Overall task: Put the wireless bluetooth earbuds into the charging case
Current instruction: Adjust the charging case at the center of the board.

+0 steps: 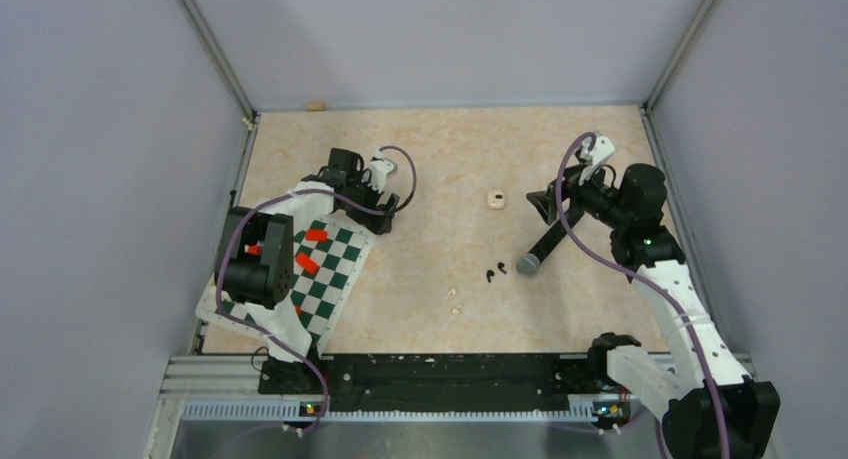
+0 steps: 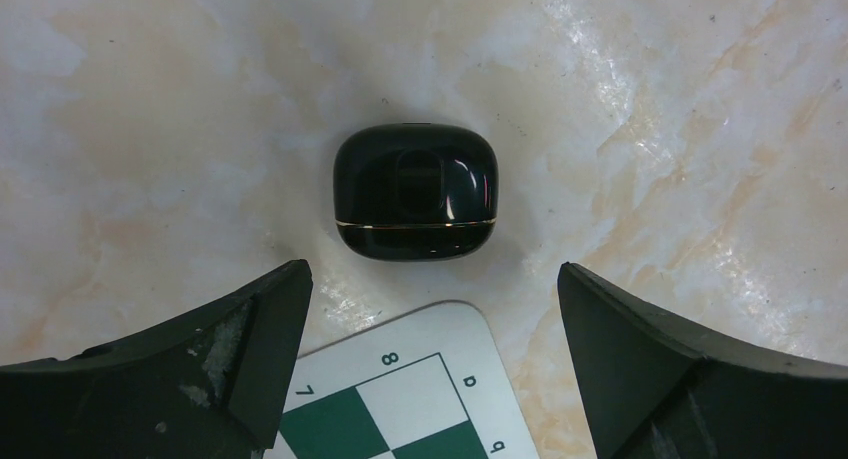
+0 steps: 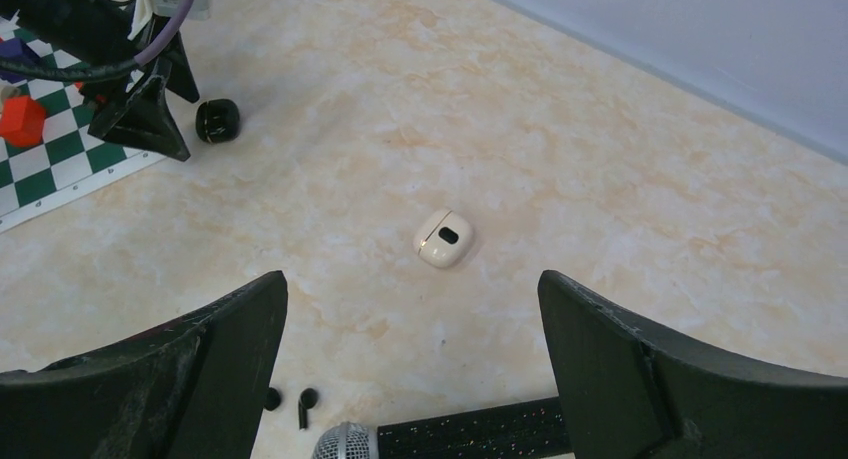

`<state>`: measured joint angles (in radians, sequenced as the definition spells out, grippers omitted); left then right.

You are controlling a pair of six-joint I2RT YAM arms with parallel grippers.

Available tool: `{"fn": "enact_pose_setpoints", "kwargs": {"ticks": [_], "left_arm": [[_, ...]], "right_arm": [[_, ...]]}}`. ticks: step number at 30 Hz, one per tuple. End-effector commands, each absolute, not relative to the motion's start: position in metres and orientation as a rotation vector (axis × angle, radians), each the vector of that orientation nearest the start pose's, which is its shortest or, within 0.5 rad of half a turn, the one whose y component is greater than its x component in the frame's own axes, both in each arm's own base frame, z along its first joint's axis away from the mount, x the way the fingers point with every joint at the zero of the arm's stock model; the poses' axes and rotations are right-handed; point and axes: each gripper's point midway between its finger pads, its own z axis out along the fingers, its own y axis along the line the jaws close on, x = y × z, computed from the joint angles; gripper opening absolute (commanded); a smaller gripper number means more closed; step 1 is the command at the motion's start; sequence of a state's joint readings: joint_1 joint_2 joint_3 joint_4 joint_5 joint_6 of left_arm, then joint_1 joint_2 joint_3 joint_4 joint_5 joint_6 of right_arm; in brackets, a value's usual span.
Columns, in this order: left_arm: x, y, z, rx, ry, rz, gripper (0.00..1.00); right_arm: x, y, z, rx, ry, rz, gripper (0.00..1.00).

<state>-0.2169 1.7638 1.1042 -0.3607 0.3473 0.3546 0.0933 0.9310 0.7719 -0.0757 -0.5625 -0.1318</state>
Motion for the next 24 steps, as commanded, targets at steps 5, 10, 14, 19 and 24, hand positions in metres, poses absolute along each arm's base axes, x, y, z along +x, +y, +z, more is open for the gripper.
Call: {"fn": "enact_pose_setpoints", "kwargs": {"ticks": [5, 10, 14, 19, 24], "left_arm": [[0.386, -0.137, 0.041, 0.868, 2.359, -0.412, 0.99], [0.384, -0.140, 0.036, 0.871, 2.370, -0.440, 0.99], [0.384, -0.142, 0.036, 0.869, 2.367, -0.453, 0.99], [0.382, -0.146, 0.037, 0.861, 2.369, -0.492, 0.99], [0.378, -0.152, 0.041, 0.871, 2.358, -0.537, 0.99]], "right_arm": [[0.320, 0.114, 0.260, -0.599, 1.652, 0.438, 0.94], [0.321, 0.113, 0.260, -0.600, 1.651, 0.430, 0.94], [0.320, 0.113, 0.259, -0.601, 1.652, 0.431, 0.94], [0.320, 0.113, 0.260, -0.601, 1.649, 0.427, 0.94], [0.320, 0.113, 0.259, -0.603, 1.648, 0.426, 0.94]]}}
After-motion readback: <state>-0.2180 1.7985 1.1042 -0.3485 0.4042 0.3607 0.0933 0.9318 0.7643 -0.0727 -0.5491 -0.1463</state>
